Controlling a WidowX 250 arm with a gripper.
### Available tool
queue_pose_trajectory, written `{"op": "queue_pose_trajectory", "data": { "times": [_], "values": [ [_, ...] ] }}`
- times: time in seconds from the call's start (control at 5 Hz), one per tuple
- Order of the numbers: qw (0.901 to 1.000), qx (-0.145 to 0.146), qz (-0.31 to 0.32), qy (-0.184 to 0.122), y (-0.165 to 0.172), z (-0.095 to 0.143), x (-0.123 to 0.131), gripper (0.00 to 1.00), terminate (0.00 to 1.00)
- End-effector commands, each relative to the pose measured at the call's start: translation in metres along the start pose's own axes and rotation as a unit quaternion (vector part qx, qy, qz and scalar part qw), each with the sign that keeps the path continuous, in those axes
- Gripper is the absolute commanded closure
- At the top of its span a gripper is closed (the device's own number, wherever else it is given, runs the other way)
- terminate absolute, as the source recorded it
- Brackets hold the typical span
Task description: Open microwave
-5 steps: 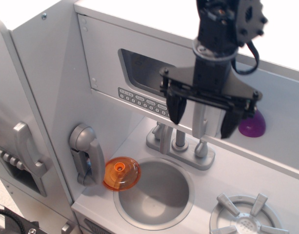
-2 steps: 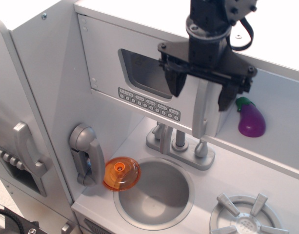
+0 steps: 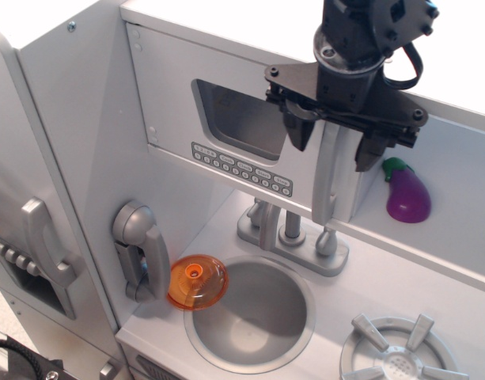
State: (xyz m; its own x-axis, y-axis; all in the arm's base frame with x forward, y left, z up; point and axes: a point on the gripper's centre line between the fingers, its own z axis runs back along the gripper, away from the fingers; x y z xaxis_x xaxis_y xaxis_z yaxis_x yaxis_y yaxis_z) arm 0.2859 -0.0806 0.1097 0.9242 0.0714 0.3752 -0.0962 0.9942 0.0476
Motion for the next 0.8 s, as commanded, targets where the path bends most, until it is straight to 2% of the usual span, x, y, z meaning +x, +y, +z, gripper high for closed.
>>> {"op": "queue_pose_trajectory", "data": {
  "times": [0.0,0.4,0.6],
  "values": [
    [0.9998,-0.019,0.003,-0.004,-0.002,0.004,0.009,1.00,0.00],
    [0.9993,-0.034,-0.009,-0.015,0.004,0.006,-0.004,1.00,0.00],
    [0.9986,-0.049,-0.022,0.005,0.011,0.016,-0.021,1.00,0.00]
  ]
}}
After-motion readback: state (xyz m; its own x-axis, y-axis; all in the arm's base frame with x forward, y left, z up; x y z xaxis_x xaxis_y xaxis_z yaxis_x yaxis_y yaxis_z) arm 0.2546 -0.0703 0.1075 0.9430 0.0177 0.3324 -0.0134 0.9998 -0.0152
